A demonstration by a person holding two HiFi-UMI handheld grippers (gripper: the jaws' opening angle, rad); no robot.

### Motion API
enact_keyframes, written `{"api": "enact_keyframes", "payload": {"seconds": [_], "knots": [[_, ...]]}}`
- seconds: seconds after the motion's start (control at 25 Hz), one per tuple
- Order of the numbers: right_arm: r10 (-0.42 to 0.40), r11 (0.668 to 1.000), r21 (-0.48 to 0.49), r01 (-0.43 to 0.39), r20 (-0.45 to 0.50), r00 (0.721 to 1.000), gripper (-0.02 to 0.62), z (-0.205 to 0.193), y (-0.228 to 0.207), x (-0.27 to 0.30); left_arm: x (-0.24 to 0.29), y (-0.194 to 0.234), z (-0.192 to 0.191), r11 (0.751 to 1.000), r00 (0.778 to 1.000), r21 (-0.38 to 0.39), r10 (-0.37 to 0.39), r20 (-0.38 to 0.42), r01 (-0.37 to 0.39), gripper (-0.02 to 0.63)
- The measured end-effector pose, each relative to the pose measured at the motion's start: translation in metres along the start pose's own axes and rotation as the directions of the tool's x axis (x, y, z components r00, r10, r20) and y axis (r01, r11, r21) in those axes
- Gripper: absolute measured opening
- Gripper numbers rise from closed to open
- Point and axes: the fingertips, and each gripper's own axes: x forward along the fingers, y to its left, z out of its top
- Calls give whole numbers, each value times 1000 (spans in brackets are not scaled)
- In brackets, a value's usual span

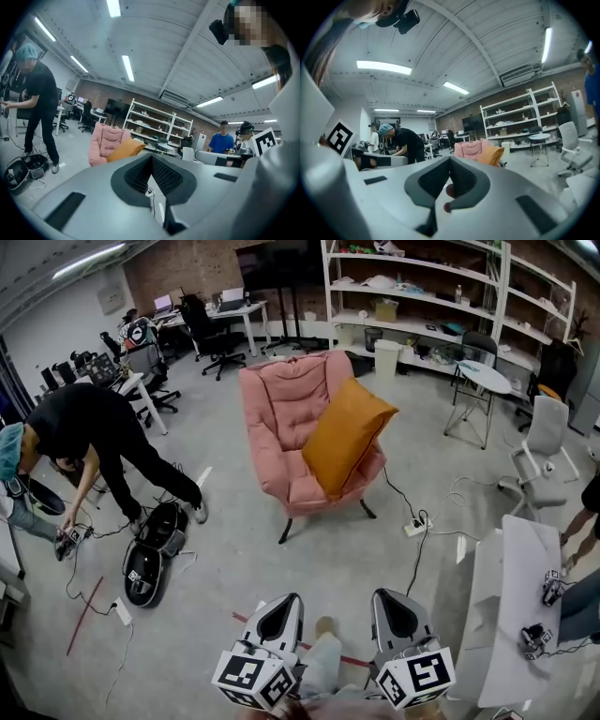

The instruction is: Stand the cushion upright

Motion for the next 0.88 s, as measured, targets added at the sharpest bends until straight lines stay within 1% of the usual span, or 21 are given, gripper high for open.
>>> {"api": "enact_keyframes", "payload": {"seconds": [0.24, 0.64, 0.88], "knots": [[-21, 1000, -2, 21, 0, 1000, 15, 16, -21, 56, 54, 30, 24, 1000, 1000, -4, -13, 2, 13, -11], [-38, 999, -18, 39, 11, 999, 15, 38, -46, 136, 126, 72, 60, 1000, 999, -2, -31, 23, 31, -11], [-17, 999, -35, 18, 14, 1000, 15, 43, -50, 177, 155, 99, 72, 1000, 999, -12, -20, 42, 20, -11]]}}
